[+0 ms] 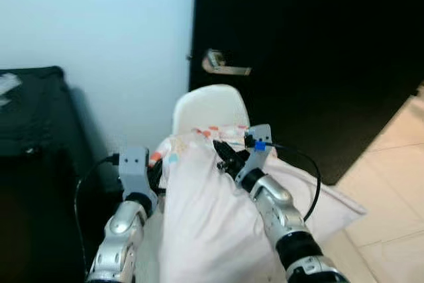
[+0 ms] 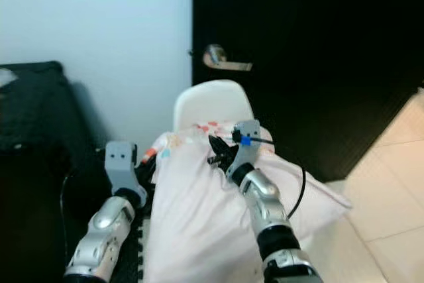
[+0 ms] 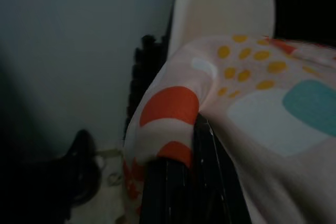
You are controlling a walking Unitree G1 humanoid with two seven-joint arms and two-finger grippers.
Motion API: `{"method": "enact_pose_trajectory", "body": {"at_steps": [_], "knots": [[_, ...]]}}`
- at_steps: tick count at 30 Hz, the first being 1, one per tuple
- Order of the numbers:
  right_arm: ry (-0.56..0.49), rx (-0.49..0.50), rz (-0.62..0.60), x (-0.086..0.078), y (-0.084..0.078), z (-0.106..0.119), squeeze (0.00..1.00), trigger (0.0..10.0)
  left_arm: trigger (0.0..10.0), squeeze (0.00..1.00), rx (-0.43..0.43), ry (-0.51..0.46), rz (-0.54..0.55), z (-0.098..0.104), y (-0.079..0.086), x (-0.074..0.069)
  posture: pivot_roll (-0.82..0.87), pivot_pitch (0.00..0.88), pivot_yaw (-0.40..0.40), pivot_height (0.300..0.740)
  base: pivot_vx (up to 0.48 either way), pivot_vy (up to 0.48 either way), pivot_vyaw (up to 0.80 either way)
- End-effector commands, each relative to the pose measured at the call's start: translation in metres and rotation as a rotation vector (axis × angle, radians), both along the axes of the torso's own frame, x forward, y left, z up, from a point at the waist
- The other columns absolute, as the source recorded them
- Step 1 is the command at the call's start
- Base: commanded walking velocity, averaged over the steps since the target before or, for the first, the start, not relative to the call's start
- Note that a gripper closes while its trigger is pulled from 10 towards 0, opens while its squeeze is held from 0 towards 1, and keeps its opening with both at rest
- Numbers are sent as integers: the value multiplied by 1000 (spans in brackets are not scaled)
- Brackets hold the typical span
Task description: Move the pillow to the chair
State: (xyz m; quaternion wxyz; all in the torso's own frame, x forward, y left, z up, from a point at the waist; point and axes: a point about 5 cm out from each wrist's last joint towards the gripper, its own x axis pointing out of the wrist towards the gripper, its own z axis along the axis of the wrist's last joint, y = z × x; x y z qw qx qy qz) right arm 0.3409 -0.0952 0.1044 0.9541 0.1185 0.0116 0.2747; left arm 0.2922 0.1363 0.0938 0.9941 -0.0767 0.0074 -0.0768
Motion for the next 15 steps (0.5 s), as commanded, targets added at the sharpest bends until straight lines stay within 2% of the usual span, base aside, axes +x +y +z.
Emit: {"method": "enact_pose_trajectory", "body": {"at_steps": [1, 4, 12, 15], "knots": [[21, -14, 1, -2, 1, -6, 0, 10000, 10000, 0, 10, -63, -9, 13, -3, 3, 121, 1, -106, 740, 0, 0, 0], [21, -15, -1, -2, 1, -7, 0, 10000, 10000, 0, 15, -63, -13, 13, -4, 3, 120, 2, -106, 740, 0, -87, 0], [23, -16, -4, -3, 1, -7, 0, 10000, 10000, 0, 25, -57, -3, 12, -4, 3, 119, 6, -105, 740, 0, -380, 0], [24, -18, -4, -2, 2, -7, 0, 10000, 10000, 0, 8, -56, 7, 13, -3, 4, 120, 6, -107, 740, 0, 0, 0]]}}
